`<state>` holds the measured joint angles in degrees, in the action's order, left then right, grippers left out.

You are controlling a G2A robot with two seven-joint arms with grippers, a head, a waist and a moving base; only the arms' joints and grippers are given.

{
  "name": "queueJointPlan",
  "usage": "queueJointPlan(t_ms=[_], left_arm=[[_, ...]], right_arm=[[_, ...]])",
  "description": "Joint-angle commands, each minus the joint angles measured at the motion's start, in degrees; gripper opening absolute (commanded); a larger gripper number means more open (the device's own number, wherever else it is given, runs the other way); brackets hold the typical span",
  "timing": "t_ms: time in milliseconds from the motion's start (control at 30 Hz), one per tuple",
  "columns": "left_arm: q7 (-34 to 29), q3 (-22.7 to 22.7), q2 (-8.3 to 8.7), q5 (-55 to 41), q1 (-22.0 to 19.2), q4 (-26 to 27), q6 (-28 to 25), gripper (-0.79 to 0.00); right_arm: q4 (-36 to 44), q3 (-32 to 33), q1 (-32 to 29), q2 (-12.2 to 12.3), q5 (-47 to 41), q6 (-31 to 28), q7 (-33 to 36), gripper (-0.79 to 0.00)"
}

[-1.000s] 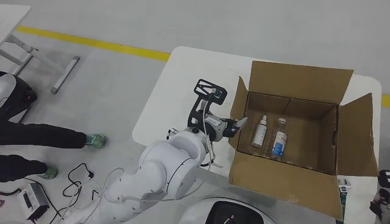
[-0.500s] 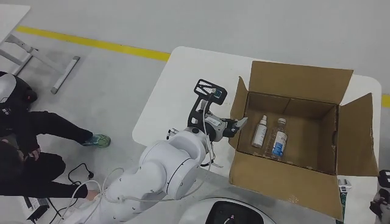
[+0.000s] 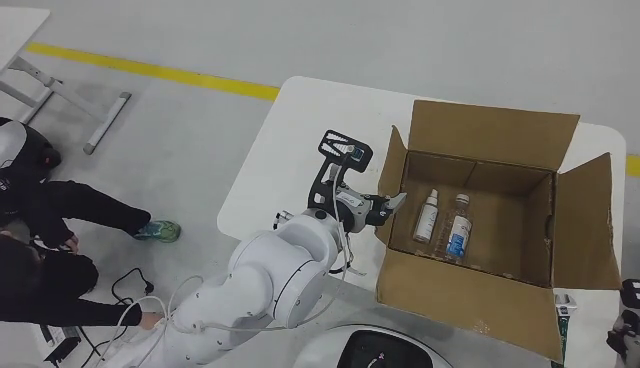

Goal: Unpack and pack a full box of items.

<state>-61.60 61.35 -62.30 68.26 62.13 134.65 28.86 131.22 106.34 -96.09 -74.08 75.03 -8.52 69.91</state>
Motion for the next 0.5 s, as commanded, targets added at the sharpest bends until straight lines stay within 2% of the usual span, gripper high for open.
queueJointPlan(t_ms=[0, 167, 467], left_arm=[[0.0, 0.0, 0.0, 0.0, 0.0, 0.0, 0.0, 0.0], [0.0, 0.0, 0.0, 0.0, 0.0, 0.0, 0.0, 0.0], [0.0, 0.0, 0.0, 0.0, 0.0, 0.0, 0.0, 0.0]], right_arm=[[-0.84, -0.06, -0.4, 0.01, -0.05, -0.05, -2.02, -0.785], [-0.47, 0.48, -1.96, 0.07, 0.73, 1.18, -4.12, -0.785], [-0.96, 1.82, -2.43, 0.32, -1.34, 1.77, -3.58, -0.785]])
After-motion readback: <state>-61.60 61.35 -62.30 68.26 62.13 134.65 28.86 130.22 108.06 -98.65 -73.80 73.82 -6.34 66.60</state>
